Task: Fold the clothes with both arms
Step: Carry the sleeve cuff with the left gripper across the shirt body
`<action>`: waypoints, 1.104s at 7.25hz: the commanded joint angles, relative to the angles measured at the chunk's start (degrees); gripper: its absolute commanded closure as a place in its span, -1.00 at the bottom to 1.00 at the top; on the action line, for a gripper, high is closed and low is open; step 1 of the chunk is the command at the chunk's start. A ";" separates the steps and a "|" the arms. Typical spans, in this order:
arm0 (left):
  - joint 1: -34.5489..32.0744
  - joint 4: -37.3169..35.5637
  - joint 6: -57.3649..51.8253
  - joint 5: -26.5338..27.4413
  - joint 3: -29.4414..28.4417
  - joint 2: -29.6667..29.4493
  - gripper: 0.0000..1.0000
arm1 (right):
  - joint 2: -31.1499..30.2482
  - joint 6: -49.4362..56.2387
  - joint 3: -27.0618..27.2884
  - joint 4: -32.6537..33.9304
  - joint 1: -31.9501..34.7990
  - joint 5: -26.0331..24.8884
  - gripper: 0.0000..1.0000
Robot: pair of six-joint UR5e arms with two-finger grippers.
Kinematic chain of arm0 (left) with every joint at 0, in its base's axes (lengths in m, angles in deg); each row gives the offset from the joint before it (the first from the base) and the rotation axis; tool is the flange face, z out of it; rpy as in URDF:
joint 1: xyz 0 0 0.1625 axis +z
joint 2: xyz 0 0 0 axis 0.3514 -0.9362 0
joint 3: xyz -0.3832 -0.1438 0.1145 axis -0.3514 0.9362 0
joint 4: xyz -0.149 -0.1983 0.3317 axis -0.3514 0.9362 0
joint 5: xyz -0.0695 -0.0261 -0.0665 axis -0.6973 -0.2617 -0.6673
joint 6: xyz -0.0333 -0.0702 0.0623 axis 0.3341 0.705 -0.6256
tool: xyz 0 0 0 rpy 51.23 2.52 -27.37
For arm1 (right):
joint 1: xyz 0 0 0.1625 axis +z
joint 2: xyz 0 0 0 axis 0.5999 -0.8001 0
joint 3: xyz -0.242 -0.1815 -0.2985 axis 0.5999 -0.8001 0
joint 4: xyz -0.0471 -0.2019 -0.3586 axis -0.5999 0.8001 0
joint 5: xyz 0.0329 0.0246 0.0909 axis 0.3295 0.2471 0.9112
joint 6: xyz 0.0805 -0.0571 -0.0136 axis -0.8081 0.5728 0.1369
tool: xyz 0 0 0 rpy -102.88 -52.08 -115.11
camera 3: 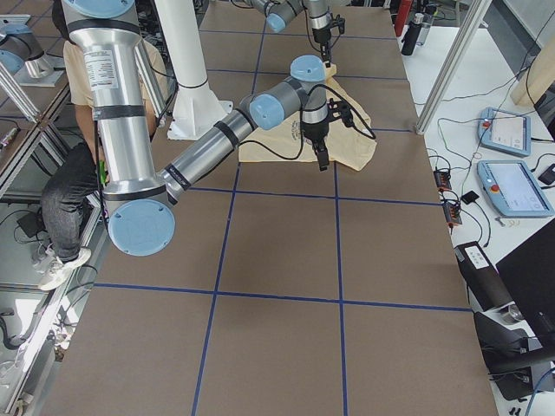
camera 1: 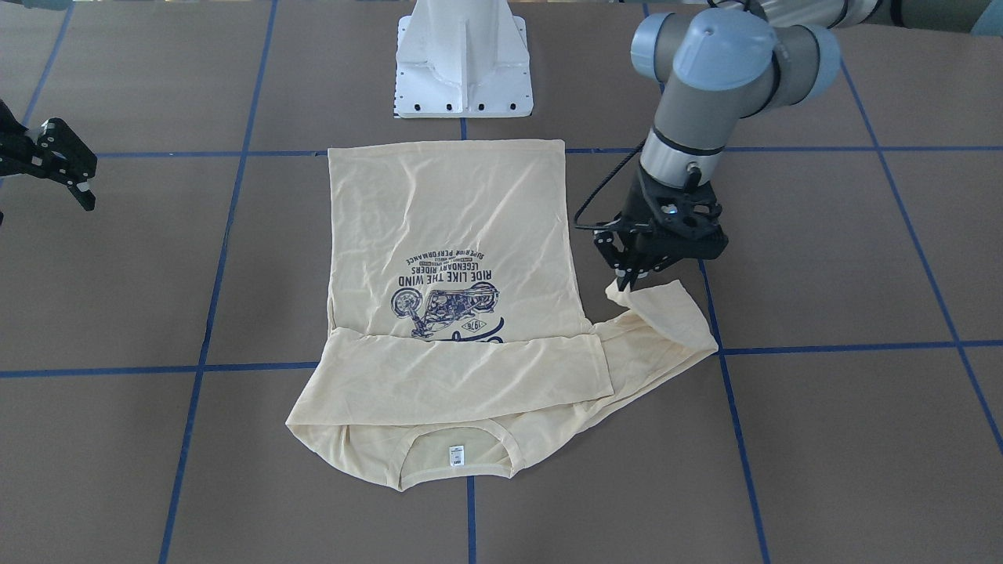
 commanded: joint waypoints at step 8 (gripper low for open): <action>6.28 10.57 11.70 0.45 -40.49 -34.14 1.00 | 0.00 -0.21 -0.03 -0.04 -0.01 0.00 -1.00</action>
